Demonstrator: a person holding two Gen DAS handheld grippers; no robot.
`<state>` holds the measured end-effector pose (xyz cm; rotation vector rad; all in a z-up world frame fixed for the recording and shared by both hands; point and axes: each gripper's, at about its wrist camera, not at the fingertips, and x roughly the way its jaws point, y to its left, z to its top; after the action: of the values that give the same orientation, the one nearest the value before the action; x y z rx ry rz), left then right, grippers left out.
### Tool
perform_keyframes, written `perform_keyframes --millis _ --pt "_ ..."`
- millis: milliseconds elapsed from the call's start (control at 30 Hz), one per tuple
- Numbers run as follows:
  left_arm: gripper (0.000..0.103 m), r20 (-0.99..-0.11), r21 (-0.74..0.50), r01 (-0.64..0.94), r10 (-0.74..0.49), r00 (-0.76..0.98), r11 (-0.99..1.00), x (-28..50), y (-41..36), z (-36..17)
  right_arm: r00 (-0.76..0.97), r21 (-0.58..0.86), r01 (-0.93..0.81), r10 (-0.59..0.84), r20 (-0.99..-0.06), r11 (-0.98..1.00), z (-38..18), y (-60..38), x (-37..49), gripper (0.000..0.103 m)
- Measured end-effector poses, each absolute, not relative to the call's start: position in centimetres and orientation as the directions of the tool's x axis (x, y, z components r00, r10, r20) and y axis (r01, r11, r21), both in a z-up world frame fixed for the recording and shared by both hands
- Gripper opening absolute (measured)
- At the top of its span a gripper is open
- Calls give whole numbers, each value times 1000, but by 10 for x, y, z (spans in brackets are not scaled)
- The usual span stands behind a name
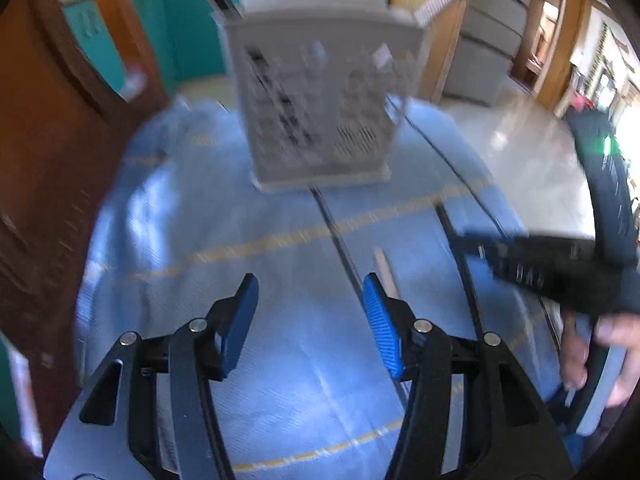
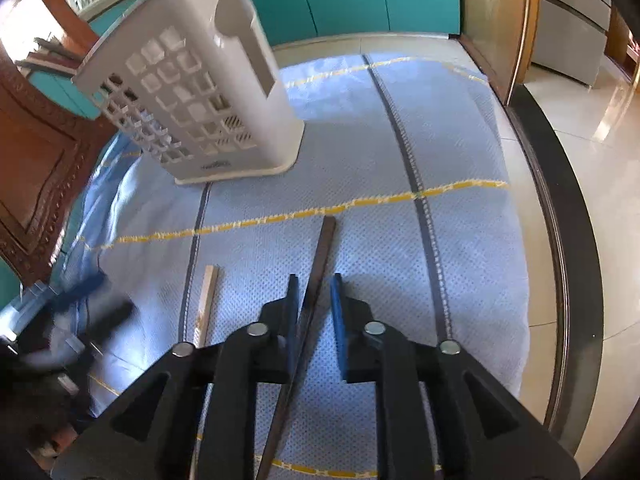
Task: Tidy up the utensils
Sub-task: 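Close left gripper on a light wooden chopstick while right gripper closes on a dark chopstick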
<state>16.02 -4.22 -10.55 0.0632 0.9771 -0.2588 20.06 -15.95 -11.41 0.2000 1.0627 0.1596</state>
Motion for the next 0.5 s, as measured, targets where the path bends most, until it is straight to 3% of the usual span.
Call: perform_keyframes --millis 167,433,500 --pt "55 -860 -118 333 -264 436 936 155 -62 -126 491 211 -30 198 -848 977 -110 -158 199 19" --pt "56 -869 -11 380 -197 454 925 147 -90 -143 490 181 -43 179 -853 982 -108 -155 196 22" --pt "49 -871 -15 373 -196 451 928 148 -89 -143 488 166 -49 168 -856 985 -109 -152 196 24"
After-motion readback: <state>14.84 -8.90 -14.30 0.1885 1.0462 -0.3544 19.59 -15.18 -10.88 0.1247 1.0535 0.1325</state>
